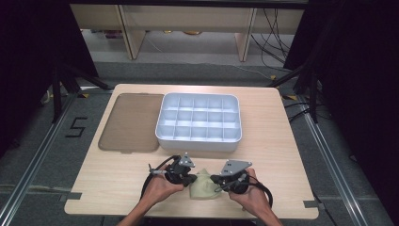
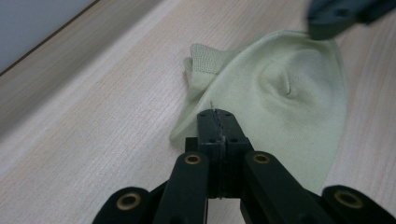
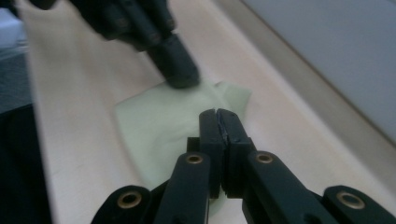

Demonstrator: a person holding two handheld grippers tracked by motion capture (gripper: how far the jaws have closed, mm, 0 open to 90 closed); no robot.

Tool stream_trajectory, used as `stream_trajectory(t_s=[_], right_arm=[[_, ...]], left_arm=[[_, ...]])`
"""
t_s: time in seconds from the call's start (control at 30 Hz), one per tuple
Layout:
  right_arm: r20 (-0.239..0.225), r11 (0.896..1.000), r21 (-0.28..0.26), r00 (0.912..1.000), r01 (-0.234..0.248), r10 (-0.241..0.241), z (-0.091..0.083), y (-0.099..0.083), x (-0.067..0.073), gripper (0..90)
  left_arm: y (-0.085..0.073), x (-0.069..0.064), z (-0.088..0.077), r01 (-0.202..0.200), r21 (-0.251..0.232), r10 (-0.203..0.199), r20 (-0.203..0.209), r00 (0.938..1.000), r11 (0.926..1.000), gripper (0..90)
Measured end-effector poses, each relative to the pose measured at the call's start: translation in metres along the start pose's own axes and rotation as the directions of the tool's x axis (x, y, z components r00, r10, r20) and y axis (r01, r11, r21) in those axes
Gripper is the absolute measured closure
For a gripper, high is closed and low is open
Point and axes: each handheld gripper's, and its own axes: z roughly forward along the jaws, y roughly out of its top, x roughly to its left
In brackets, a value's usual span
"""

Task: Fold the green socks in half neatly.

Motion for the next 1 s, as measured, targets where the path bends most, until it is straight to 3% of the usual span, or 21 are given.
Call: stream_trajectory(t_s=[0.07,0.1,0.13,0.17,0.23,0.3,0.33,0.5,0.6,0.63,0.67,0.73,0.83,0.93,1.0], right_arm=[[0.014,1.000,0.015,0.9999,-0.002,0.001,0.012,-0.004,-0.008,89.7],[0.023,0.998,0.048,0.9993,-0.031,0.030,0.013,-0.007,-0.011,89.8],[0.023,0.998,0.048,0.9993,-0.031,0.030,0.013,-0.007,-0.011,89.8],[0.009,0.997,0.050,0.9982,-0.060,0.059,0.014,-0.012,-0.018,89.8],[0.043,0.997,0.036,0.9971,-0.064,0.063,0.010,-0.014,-0.021,89.8],[0.041,0.997,0.026,0.9966,-0.073,0.072,0.007,-0.014,-0.023,89.7],[0.032,0.995,0.013,0.9950,-0.095,0.095,0.004,-0.014,-0.023,89.8],[-0.050,0.995,-0.037,0.9949,-0.089,0.087,-0.011,-0.015,-0.012,89.7],[-0.029,0.998,0.030,0.9983,-0.050,0.051,-0.003,-0.020,-0.009,89.7],[-0.029,0.998,0.030,0.9983,-0.050,0.051,-0.003,-0.020,-0.009,89.7],[-0.004,0.997,0.071,0.9997,-0.024,0.024,0.006,-0.024,-0.010,89.8],[0.016,0.995,0.093,0.9992,-0.037,0.036,0.008,-0.025,-0.010,89.8],[0.007,0.996,0.072,0.9984,-0.057,0.057,0.001,-0.023,-0.012,89.6],[0.017,0.998,0.002,0.9981,-0.058,0.058,-0.013,-0.015,-0.013,88.7],[0.022,0.998,-0.010,0.9978,-0.062,0.062,-0.014,-0.014,-0.012,88.7]], left_arm=[[0.000,0.000,0.000,-0.005,0.000,0.005,-0.003,1.0000,1.0000,89.4],[0.000,0.000,0.000,-0.013,-0.002,0.013,0.000,0.9999,0.9999,89.4],[0.000,0.000,0.000,-0.012,-0.002,0.012,0.001,0.9999,0.9999,89.4],[0.000,0.001,-0.001,-0.010,0.003,0.010,0.005,0.9999,0.9999,89.4],[-0.001,0.002,-0.001,-0.004,0.000,0.004,0.007,1.0000,1.0000,89.4],[-0.001,0.002,-0.001,-0.003,0.000,0.003,0.006,1.0000,1.0000,89.4],[-0.001,0.002,-0.001,-0.003,0.000,0.003,0.005,1.0000,1.0000,89.4],[-0.001,0.001,-0.001,-0.005,0.001,0.005,0.006,1.0000,1.0000,89.4],[-0.001,0.001,-0.001,-0.004,0.000,0.004,0.006,1.0000,1.0000,89.4],[-0.001,0.001,-0.001,-0.004,0.000,0.004,0.006,1.0000,1.0000,89.4],[-0.001,0.001,-0.001,-0.005,0.001,0.005,0.006,1.0000,1.0000,89.4],[-0.002,0.001,-0.001,-0.006,0.001,0.006,0.004,1.0000,1.0000,89.4],[-0.003,0.000,-0.002,0.015,-0.011,-0.015,0.003,0.9999,0.9998,89.0],[-0.003,0.002,-0.008,0.024,-0.047,-0.024,0.010,0.9997,0.9986,81.8],[-0.003,0.003,-0.011,0.028,-0.047,-0.028,0.009,0.9996,0.9985,79.8]])
